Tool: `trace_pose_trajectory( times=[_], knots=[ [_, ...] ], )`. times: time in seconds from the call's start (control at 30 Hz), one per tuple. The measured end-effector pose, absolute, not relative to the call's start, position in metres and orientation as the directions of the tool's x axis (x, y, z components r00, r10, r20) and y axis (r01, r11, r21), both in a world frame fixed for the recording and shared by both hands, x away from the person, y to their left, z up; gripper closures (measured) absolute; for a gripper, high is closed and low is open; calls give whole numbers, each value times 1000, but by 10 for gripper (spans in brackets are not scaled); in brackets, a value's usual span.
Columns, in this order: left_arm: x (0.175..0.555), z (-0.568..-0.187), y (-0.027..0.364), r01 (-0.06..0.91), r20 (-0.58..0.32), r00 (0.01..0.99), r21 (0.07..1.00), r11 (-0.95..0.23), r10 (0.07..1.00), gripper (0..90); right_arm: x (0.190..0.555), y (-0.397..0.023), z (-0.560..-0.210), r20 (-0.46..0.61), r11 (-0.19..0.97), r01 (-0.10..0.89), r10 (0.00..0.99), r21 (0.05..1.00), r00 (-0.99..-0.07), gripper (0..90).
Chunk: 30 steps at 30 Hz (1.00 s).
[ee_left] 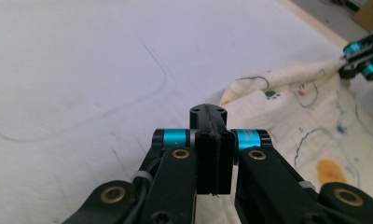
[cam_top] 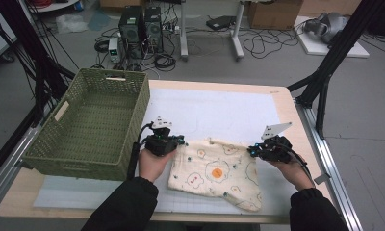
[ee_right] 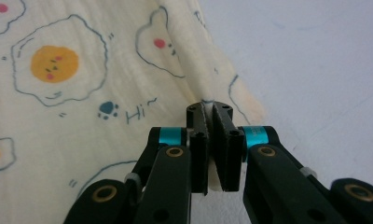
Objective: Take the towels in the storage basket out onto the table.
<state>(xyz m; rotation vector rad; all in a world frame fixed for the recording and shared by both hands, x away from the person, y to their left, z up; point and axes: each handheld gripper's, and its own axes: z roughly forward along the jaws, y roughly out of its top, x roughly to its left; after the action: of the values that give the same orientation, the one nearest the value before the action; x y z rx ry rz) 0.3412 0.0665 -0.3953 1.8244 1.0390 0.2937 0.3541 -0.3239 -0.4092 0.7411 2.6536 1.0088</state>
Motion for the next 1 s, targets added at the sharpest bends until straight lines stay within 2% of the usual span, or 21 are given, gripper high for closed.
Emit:
trace_pose_trajectory(
  times=[0.1,0.2,0.37,0.47,0.6,0.67,0.73,0.83,0.9,1.0],
  knots=[
    [336,-387,64,493,-223,624,856,-156,749,899,354,-323,-403,-25,627,371,530,685,-848,855],
    [330,-390,56,512,-232,671,833,-213,705,899,353,-324,-401,-35,623,370,538,689,-842,854],
    [319,-418,33,571,-282,744,738,-359,605,899,352,-325,-413,-3,641,412,543,648,-840,853],
    [319,-438,24,608,-295,747,665,-433,596,897,350,-326,-425,11,649,434,549,625,-836,851],
    [322,-439,24,609,-305,750,665,-433,588,894,350,-328,-429,14,642,438,554,629,-833,842],
    [322,-440,24,615,-307,748,653,-442,588,895,351,-328,-428,8,641,437,558,630,-830,797],
    [321,-440,23,611,-308,754,652,-448,580,896,351,-330,-422,17,613,436,568,658,-823,796],
    [321,-437,24,604,-317,759,669,-433,569,895,353,-327,-412,56,570,432,559,699,-827,697],
    [322,-435,27,603,-320,754,682,-413,574,893,353,-320,-410,30,586,409,547,700,-836,643],
    [323,-430,31,606,-331,748,694,-389,575,883,357,-311,-419,-2,638,422,553,644,-833,624]
  ],
)
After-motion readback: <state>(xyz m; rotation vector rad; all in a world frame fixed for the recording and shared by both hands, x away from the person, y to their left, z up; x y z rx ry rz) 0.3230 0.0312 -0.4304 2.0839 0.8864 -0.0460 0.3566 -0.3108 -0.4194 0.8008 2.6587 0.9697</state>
